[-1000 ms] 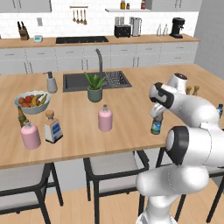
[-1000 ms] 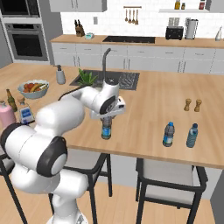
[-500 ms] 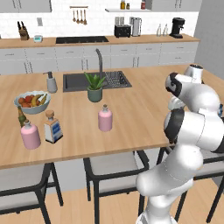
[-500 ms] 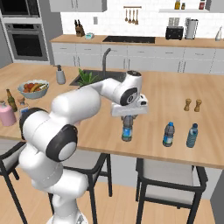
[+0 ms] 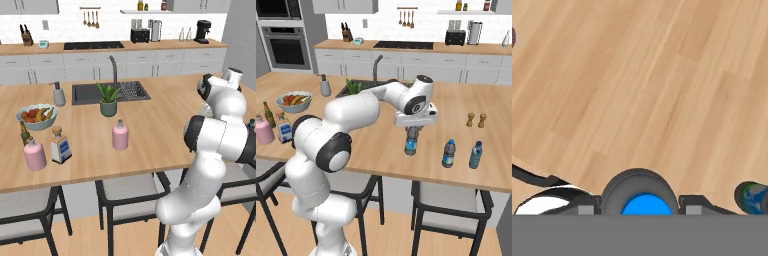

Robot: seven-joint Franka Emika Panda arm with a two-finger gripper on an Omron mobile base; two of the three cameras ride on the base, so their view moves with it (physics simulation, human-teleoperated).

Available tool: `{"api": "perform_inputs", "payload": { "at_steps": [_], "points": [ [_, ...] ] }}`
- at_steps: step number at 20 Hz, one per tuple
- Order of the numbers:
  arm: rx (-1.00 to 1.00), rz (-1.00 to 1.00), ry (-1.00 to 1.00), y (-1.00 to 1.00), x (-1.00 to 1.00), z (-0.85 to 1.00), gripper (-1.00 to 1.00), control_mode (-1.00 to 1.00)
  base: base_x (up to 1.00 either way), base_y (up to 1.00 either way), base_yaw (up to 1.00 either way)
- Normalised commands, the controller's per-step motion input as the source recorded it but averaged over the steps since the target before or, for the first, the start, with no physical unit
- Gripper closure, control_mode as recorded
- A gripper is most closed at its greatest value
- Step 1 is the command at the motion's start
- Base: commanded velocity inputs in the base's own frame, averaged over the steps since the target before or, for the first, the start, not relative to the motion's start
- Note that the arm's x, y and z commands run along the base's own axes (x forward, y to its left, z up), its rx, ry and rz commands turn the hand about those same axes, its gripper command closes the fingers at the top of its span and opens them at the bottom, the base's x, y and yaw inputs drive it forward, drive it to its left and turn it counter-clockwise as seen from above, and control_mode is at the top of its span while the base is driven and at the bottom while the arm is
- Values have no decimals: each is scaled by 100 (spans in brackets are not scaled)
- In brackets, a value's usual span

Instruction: Move the plastic bottles in the middle to the plastics group, and the glass bottles in the middle to the glass group.

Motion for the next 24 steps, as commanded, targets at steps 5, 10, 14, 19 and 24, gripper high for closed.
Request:
{"api": "perform_inputs", "payload": {
  "at_steps": [5, 10, 14, 19, 24],
  "points": [
    [-18, 1, -5, 0, 12, -15, 100, -100, 0, 0, 0],
    [-16, 0, -13, -5, 32, -28, 100, -100, 0, 0, 0],
    [-1, 0, -10, -10, 0, -1, 100, -100, 0, 0, 0],
    [4, 0, 1, -41, 0, 4, 100, -100, 0, 0, 0],
    [11, 0, 1, -61, 5, 0, 100, -100, 0, 0, 0]
  ]
}}
